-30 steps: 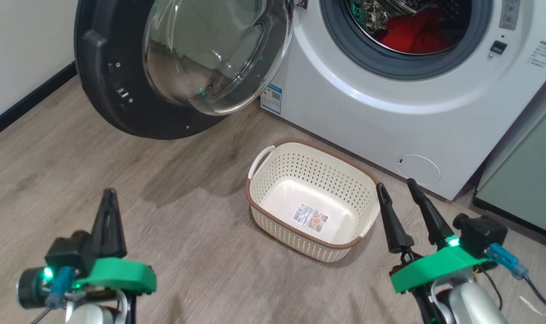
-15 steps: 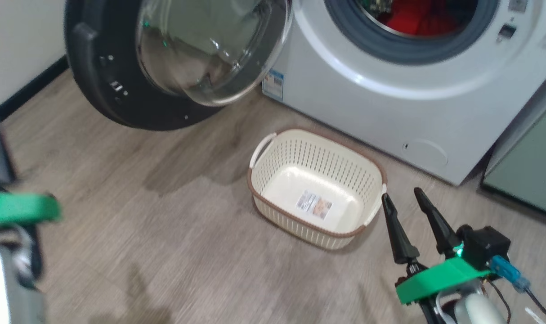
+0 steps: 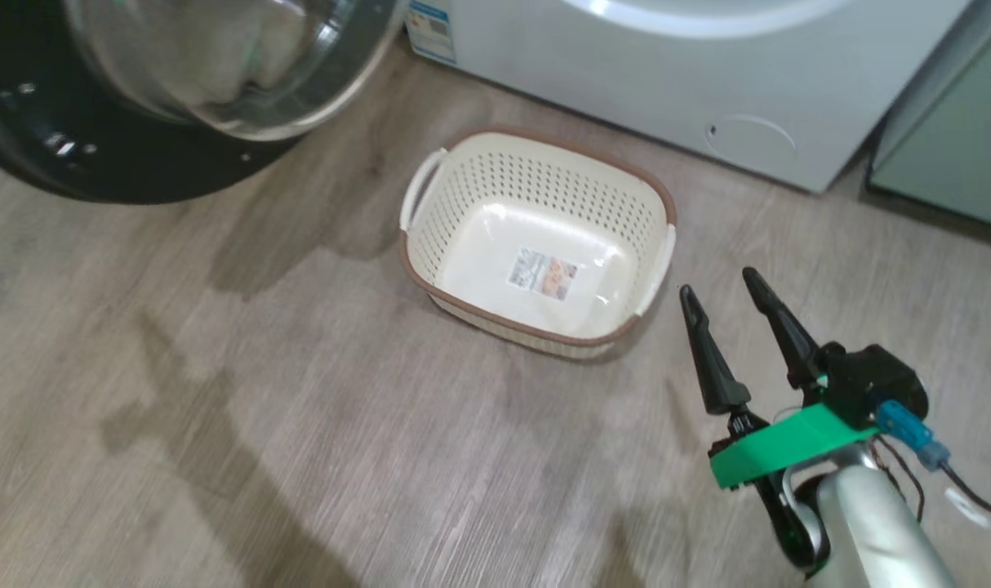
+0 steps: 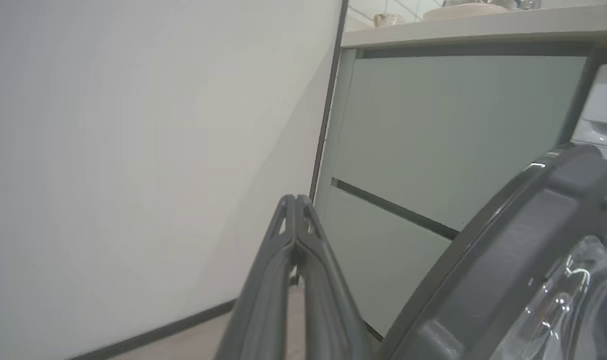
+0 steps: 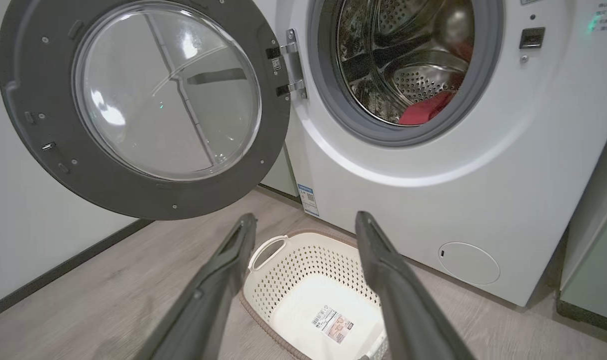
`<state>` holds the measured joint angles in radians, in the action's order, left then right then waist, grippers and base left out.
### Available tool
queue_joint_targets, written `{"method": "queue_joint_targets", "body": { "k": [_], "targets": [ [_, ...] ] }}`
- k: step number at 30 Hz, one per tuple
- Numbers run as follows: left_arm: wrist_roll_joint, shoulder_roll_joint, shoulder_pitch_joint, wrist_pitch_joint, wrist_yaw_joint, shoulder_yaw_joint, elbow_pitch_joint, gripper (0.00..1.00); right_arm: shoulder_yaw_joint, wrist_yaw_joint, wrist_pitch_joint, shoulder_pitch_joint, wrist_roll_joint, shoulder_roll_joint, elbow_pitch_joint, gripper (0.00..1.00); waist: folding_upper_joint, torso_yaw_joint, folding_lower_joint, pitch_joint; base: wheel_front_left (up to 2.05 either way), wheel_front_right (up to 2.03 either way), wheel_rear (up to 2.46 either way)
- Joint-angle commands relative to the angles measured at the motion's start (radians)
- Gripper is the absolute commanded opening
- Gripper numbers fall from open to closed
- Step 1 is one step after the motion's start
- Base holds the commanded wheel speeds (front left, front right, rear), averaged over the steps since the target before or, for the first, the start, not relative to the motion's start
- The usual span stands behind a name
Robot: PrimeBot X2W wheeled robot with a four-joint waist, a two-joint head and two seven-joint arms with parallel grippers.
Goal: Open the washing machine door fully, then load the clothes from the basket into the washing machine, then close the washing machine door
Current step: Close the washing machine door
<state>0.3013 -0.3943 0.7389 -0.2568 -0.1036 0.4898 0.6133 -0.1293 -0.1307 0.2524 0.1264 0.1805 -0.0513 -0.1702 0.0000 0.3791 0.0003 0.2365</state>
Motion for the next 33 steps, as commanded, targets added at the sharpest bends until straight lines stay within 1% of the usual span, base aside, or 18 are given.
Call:
{"method": "queue_joint_targets", "body": {
  "k": [1,4,7,10,12,13,14,16,20,23,28,33],
  "targets": [
    [0.050,-0.090,0.091,0.001,-0.009,0.042,0.068,0.00,-0.025,0.000,0.009,0.045,-0.010,-0.007,0.027,1.00,0.0000,-0.040,-0.0003,0.045,0.00,0.00,0.00],
    [0.141,-0.135,0.204,0.046,-0.016,0.089,0.253,0.00,-0.028,0.000,0.009,0.059,-0.016,-0.008,0.027,1.00,0.0000,-0.056,-0.0003,0.070,0.00,0.00,0.00],
    [0.227,-0.173,0.290,0.127,-0.019,0.144,0.410,0.00,-0.035,0.000,0.009,0.071,-0.020,-0.009,0.024,1.00,0.0000,-0.072,-0.0003,0.087,0.00,0.00,0.00],
    [0.330,-0.196,0.361,0.234,-0.020,0.220,0.539,0.00,-0.041,0.000,0.009,0.081,-0.021,-0.009,0.022,1.00,0.0000,-0.084,-0.0003,0.098,0.00,0.00,0.00],
    [0.392,-0.204,0.401,0.293,-0.018,0.270,0.600,0.00,-0.042,0.000,0.009,0.083,-0.022,-0.009,0.021,1.00,0.0000,-0.089,-0.0003,0.102,0.00,0.00,0.00],
    [0.412,-0.207,0.416,0.314,-0.018,0.285,0.615,0.00,-0.042,0.000,0.009,0.084,-0.022,-0.009,0.020,1.00,0.0000,-0.091,-0.0003,0.104,0.00,0.00,0.00],
    [0.412,-0.207,0.416,0.314,-0.018,0.285,0.615,0.00,-0.042,0.000,0.009,0.084,-0.022,-0.009,0.020,1.00,0.0000,-0.091,-0.0003,0.104,0.00,0.00,0.00],
    [0.448,-0.208,0.442,0.335,-0.019,0.313,0.632,0.00,-0.043,0.000,0.009,0.087,-0.023,-0.009,0.019,1.00,0.0000,-0.093,-0.0003,0.107,0.00,0.00,0.00],
    [0.492,-0.189,0.477,0.413,-0.020,0.335,0.655,0.00,-0.043,0.000,0.009,0.092,-0.028,-0.010,0.018,1.00,0.0000,-0.096,-0.0003,0.111,0.00,0.00,0.00],
    [0.508,-0.175,0.494,0.465,-0.021,0.336,0.664,0.00,-0.043,0.000,0.009,0.099,-0.028,-0.009,0.016,1.00,0.0000,-0.100,-0.0003,0.116,0.00,0.00,0.00],
    [0.497,-0.163,0.493,0.506,-0.022,0.310,0.669,0.00,-0.035,0.000,0.009,0.101,-0.025,-0.006,0.015,1.00,0.0000,-0.106,-0.0003,0.121,0.00,0.00,0.00],
    [0.504,-0.154,0.484,0.577,-0.024,0.298,0.672,0.00,-0.031,0.000,0.009,0.099,-0.027,-0.004,0.013,1.00,0.0000,-0.109,-0.0003,0.114,0.00,0.00,0.00]
  ]
}}
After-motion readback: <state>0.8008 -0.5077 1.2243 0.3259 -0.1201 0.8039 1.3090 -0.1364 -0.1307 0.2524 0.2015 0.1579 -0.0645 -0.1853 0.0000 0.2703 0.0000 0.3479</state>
